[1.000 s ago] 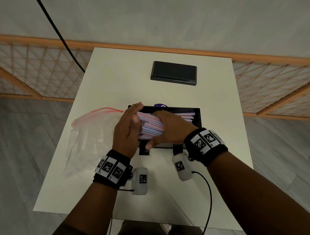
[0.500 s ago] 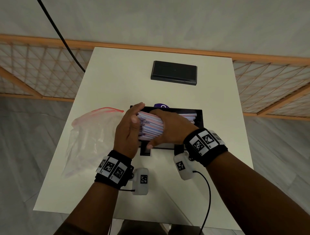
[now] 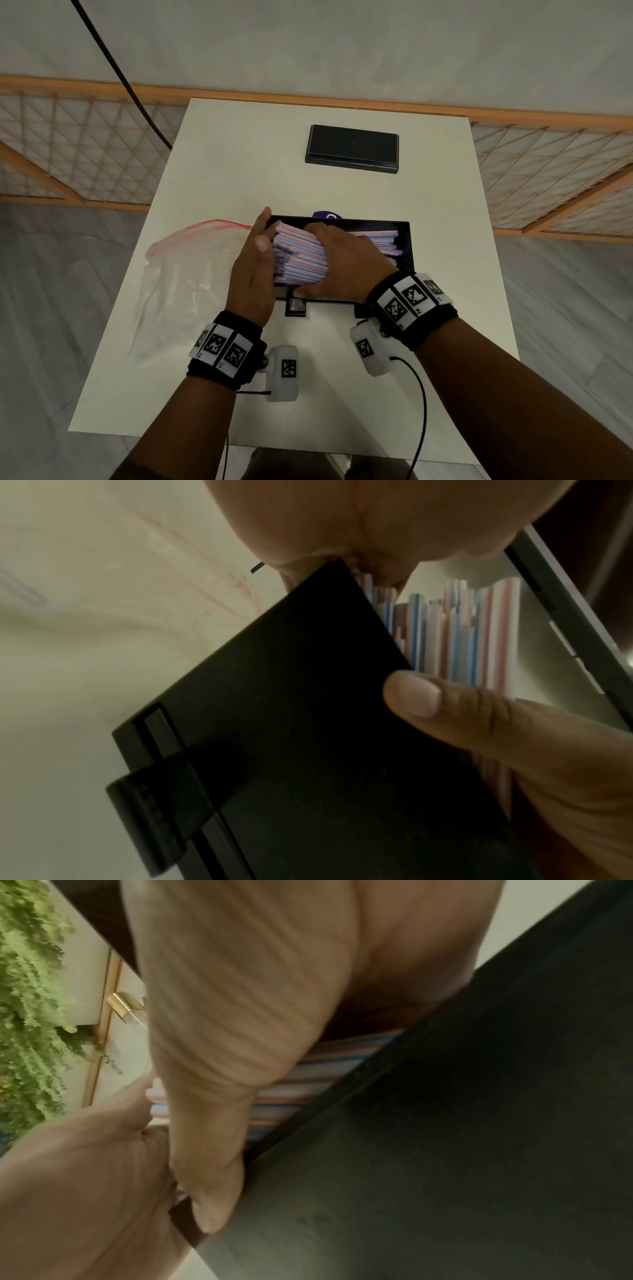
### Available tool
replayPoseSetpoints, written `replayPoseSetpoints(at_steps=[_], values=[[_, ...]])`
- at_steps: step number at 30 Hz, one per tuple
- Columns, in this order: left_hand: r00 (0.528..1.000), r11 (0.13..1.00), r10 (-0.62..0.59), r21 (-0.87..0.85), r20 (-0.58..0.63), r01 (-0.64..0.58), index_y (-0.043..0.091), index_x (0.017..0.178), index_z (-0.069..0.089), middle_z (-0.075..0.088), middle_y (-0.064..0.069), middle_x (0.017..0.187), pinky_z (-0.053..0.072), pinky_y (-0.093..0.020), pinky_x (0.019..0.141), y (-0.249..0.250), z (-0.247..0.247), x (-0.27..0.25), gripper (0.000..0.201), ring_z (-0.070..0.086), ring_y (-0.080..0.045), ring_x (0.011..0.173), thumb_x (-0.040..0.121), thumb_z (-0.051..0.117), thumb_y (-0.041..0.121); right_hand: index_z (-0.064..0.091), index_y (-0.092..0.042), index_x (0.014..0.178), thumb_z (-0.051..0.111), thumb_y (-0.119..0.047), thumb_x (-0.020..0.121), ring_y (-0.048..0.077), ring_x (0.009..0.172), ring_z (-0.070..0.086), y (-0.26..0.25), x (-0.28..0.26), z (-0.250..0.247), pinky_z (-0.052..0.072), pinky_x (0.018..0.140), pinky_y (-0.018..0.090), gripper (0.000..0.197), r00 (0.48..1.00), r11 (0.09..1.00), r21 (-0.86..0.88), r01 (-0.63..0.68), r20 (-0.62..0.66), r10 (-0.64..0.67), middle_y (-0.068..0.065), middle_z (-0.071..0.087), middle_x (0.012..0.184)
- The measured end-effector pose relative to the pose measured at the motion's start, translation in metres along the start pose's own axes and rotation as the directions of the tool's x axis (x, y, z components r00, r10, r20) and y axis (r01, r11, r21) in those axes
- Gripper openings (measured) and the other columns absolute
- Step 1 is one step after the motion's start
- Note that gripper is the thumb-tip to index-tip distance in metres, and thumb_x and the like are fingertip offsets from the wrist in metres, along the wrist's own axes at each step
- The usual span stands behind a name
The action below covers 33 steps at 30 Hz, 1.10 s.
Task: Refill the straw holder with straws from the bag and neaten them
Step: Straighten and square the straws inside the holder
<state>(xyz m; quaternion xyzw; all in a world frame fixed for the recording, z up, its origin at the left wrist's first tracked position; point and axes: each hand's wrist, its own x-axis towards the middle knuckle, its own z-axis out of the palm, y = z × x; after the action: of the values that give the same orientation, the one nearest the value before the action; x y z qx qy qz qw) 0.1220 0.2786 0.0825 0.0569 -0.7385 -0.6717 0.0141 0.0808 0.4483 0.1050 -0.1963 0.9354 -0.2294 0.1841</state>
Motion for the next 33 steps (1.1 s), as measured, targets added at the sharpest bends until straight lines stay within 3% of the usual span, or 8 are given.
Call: replayPoseSetpoints(at_steps=[3, 6, 10, 16, 21, 25, 28, 33], values=[[1.000, 1.000, 0.004, -0.027, -0.017, -0.005, 0.041, 0.144, 0.044, 0.048, -0.004, 0.154, 0.046, -0.048, 0.113, -0.002, 0.001, -0.001, 0.090, 0.055, -0.016, 0.134, 0.073, 0.029, 0.094, 0.039, -0.023, 0.143, 0.070, -0.076, 0.063, 0.022, 0.120, 0.054, 0.001, 0.000, 0.002, 0.041, 0.106, 0.050, 0.101, 0.999, 1.000, -0.027, 0.007, -0.032, -0.008, 0.001, 0.055, 0.132], [0.999, 1.000, 0.013, -0.012, -0.046, -0.013, 0.021, 0.155, 0.035, 0.039, 0.000, 0.160, 0.036, -0.046, 0.121, -0.006, 0.002, 0.001, 0.108, 0.043, -0.014, 0.145, 0.074, 0.030, 0.093, 0.039, -0.025, 0.146, 0.073, -0.074, 0.065, 0.022, 0.126, 0.048, 0.000, -0.002, 0.005, 0.032, 0.108, 0.049, 0.100, 0.996, 0.999, -0.050, 0.014, -0.091, -0.018, 0.000, 0.051, 0.136], [0.997, 0.998, 0.047, 0.039, -0.062, -0.045, 0.020, 0.155, 0.034, 0.034, 0.004, 0.163, 0.028, -0.043, 0.125, -0.008, 0.001, 0.001, 0.105, 0.033, -0.010, 0.150, 0.078, 0.024, 0.091, 0.036, -0.024, 0.151, 0.073, -0.075, 0.065, 0.021, 0.137, 0.041, 0.001, -0.007, 0.010, 0.022, 0.113, 0.048, 0.106, 0.991, 0.998, -0.053, 0.024, -0.131, -0.031, -0.001, 0.046, 0.147], [0.970, 0.978, 0.193, 0.113, -0.148, -0.177, 0.009, 0.142, 0.053, 0.053, -0.003, 0.148, 0.038, -0.047, 0.118, -0.006, 0.002, -0.004, 0.082, 0.048, -0.015, 0.141, 0.095, 0.024, 0.071, 0.046, -0.025, 0.138, 0.081, -0.070, 0.057, 0.022, 0.121, 0.048, 0.000, -0.017, 0.004, 0.035, 0.104, 0.047, 0.100, 0.980, 0.998, -0.056, -0.006, -0.200, -0.005, 0.000, 0.050, 0.132], [0.970, 0.972, 0.220, 0.108, -0.108, -0.208, 0.006, 0.139, 0.055, 0.055, -0.005, 0.147, 0.038, -0.047, 0.118, -0.007, 0.008, -0.009, 0.079, 0.048, -0.017, 0.141, 0.098, 0.025, 0.067, 0.041, -0.019, 0.146, 0.083, -0.067, 0.061, 0.025, 0.130, 0.047, 0.000, -0.015, 0.007, 0.037, 0.109, 0.047, 0.107, 0.998, 1.000, 0.001, -0.001, -0.055, 0.001, 0.003, 0.050, 0.142], [0.977, 0.976, 0.202, 0.098, -0.065, -0.196, 0.015, 0.140, 0.055, 0.053, -0.002, 0.149, 0.037, -0.047, 0.119, -0.005, 0.007, -0.008, 0.075, 0.046, -0.016, 0.143, 0.097, 0.025, 0.069, 0.037, -0.024, 0.151, 0.087, -0.065, 0.057, 0.025, 0.135, 0.044, 0.001, -0.008, 0.004, 0.038, 0.112, 0.052, 0.114, 0.998, 0.996, 0.092, -0.021, 0.053, 0.016, 0.002, 0.048, 0.148], [0.982, 0.980, 0.184, 0.088, -0.032, -0.180, 0.019, 0.141, 0.053, 0.053, 0.000, 0.149, 0.038, -0.049, 0.118, -0.004, 0.007, -0.008, 0.075, 0.046, -0.017, 0.143, 0.095, 0.026, 0.072, 0.046, -0.029, 0.141, 0.086, -0.069, 0.051, 0.024, 0.123, 0.049, 0.001, 0.001, 0.003, 0.043, 0.105, 0.053, 0.106, 0.993, 0.997, 0.073, -0.039, 0.115, 0.030, 0.001, 0.053, 0.131], [0.983, 0.977, 0.182, 0.121, -0.032, -0.177, 0.015, 0.145, 0.050, 0.053, -0.001, 0.149, 0.039, -0.051, 0.117, -0.008, 0.007, -0.009, 0.078, 0.046, -0.019, 0.143, 0.096, 0.025, 0.070, 0.052, -0.023, 0.120, 0.090, -0.061, 0.055, 0.020, 0.102, 0.059, -0.003, 0.007, 0.001, 0.051, 0.095, 0.047, 0.084, 0.987, 0.997, 0.055, -0.060, 0.150, 0.051, -0.002, 0.063, 0.115]])
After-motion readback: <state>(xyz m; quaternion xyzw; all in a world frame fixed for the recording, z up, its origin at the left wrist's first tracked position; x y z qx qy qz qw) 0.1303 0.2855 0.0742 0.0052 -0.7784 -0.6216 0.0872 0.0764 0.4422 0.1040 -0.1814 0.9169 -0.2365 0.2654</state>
